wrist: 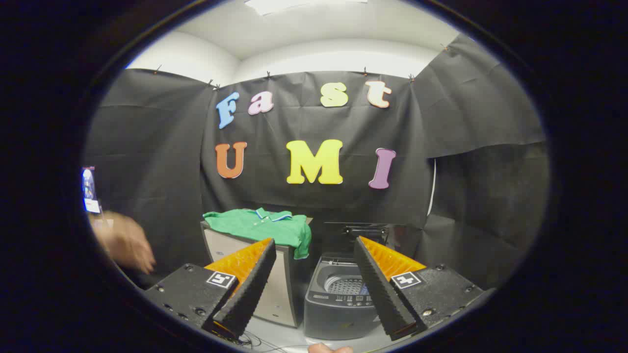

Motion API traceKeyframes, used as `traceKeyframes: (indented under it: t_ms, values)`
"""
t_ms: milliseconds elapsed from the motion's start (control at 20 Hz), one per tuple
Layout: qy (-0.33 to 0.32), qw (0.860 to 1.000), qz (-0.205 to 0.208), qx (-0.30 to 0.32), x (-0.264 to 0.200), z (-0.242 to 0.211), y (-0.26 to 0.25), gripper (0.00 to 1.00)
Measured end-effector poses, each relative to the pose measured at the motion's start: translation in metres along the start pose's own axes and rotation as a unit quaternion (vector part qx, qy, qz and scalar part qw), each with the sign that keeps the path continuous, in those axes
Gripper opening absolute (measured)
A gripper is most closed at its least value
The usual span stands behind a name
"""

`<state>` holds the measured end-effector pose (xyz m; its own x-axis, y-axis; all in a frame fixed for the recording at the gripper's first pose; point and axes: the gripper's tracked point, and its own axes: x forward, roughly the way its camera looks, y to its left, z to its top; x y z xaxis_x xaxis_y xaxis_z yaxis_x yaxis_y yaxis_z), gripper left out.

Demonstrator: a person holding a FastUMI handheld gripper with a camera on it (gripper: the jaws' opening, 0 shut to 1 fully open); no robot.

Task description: Put the clothes into the washing machine and then close the washing machine lid.

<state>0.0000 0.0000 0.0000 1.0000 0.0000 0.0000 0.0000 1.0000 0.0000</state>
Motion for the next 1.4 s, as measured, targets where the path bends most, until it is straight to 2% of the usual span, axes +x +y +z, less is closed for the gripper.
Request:
traceKeyframes:
  t_ms: [350, 800, 1150, 1400]
  values:
    - [-0.003, 1.000, 0.004, -0.006, -0.001, 0.004, 0.006, 1.00]
    - [-0.005, 1.000, 0.024, -0.013, 0.013, 0.005, 0.040, 1.00]
    - [-0.011, 1.000, -0.004, -0.019, 0.029, 0.018, 0.062, 1.00]
    - [-0.007, 1.000, -0.023, -0.019, 0.063, 0.038, 0.090, 1.00]
